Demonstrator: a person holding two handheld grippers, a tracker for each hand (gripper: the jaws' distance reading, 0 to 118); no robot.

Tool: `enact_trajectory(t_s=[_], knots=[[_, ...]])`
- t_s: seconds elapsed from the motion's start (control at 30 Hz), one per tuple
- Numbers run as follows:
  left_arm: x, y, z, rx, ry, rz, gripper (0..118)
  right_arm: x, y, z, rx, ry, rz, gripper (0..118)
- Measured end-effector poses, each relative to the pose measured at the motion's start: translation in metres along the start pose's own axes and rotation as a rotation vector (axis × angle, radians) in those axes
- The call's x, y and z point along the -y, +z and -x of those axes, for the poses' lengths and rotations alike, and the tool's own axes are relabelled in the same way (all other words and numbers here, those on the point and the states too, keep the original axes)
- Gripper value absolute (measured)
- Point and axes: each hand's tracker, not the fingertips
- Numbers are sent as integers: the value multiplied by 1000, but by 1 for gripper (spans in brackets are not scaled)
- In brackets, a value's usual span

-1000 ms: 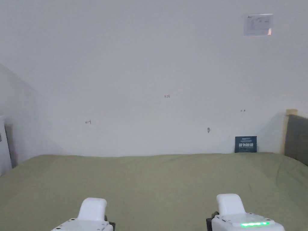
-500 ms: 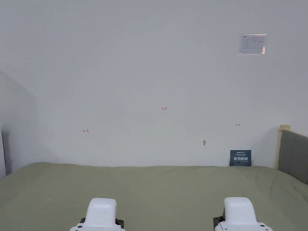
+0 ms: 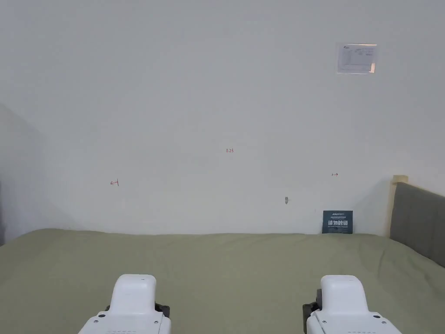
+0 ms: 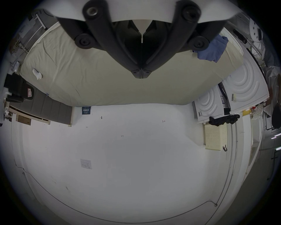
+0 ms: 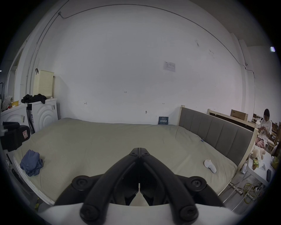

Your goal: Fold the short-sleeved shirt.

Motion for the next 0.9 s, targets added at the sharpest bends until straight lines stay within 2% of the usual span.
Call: enact_trajectory(t_s=[0.9], knots=[[9,-16,7,-4,8,16,0,6,-21,2,-12,-14,30,1]])
